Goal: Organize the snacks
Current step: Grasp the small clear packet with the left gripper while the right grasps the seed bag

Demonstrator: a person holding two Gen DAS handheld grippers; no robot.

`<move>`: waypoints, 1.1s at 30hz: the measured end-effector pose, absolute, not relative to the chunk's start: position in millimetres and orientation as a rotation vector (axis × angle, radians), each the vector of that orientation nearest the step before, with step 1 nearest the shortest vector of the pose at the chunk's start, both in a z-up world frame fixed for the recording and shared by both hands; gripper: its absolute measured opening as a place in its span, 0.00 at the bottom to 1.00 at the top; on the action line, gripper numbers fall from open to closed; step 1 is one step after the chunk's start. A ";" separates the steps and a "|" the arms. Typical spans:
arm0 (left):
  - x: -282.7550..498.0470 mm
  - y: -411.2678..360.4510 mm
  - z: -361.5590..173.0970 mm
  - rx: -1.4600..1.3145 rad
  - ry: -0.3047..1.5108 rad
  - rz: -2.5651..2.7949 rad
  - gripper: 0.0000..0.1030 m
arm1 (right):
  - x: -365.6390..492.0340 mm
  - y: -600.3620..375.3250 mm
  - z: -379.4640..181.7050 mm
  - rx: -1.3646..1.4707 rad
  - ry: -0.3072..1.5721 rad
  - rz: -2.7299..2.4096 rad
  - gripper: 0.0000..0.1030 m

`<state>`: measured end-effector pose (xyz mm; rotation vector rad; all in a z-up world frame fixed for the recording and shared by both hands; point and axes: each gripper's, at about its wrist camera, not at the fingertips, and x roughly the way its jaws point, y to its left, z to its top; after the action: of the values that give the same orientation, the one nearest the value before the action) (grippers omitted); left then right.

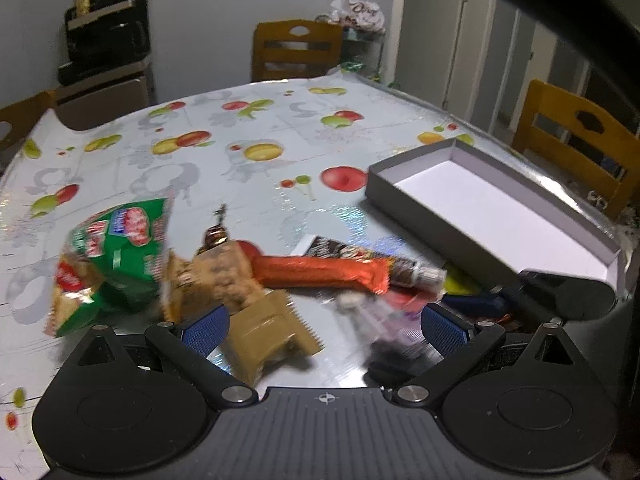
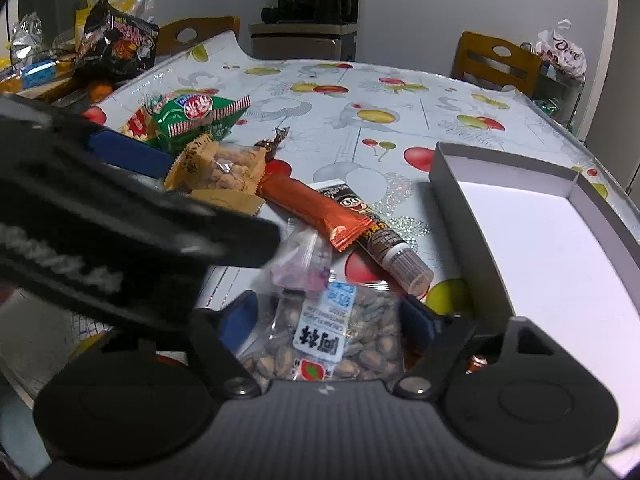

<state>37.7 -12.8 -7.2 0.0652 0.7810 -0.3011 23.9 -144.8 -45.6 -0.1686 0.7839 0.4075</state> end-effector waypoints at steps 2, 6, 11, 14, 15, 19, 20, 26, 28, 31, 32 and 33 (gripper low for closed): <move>42.9 -18.4 -9.5 0.054 0.785 -0.331 1.00 | 23.1 -146.1 -46.2 -0.161 0.777 0.408 0.69; 54.5 -27.8 -17.1 0.032 0.809 -0.349 0.95 | 20.5 -147.1 -46.8 -0.157 0.764 0.406 0.67; 68.4 -32.1 -29.0 0.002 0.870 -0.344 0.71 | 18.9 -148.3 -47.3 -0.150 0.756 0.409 0.66; 75.0 -34.6 -36.2 -0.008 0.906 -0.325 0.65 | 18.7 -149.3 -48.5 -0.145 0.745 0.415 0.66; 76.4 -35.5 -38.1 -0.011 0.911 -0.325 0.64 | 19.1 -149.6 -48.8 -0.143 0.744 0.417 0.66; 79.5 -40.1 -41.5 -0.007 0.909 -0.322 0.62 | 20.1 -151.5 -49.7 -0.138 0.740 0.424 0.66; 79.6 -40.9 -41.6 -0.004 0.907 -0.321 0.58 | 20.4 -151.8 -49.8 -0.137 0.740 0.425 0.65; 78.4 -41.5 -40.1 0.001 0.915 -0.330 0.29 | 17.1 -154.6 -48.2 -0.136 0.734 0.435 0.64; 76.8 -40.0 -39.6 -0.004 0.912 -0.334 0.28 | 13.9 -156.2 -47.9 -0.134 0.733 0.438 0.63; 73.4 -37.1 -38.1 -0.010 0.901 -0.340 0.23 | 10.6 -156.2 -46.4 -0.132 0.730 0.440 0.63; 71.8 -36.4 -36.7 -0.009 0.893 -0.341 0.22 | 8.8 -156.2 -45.8 -0.135 0.726 0.437 0.63; 69.8 -36.0 -35.1 -0.003 0.883 -0.342 0.22 | 6.9 -156.2 -44.7 -0.138 0.722 0.434 0.63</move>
<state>69.8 -36.0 -35.1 -0.0026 0.8828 -0.3422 6.9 -156.2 -44.7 -0.1379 0.7224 0.4343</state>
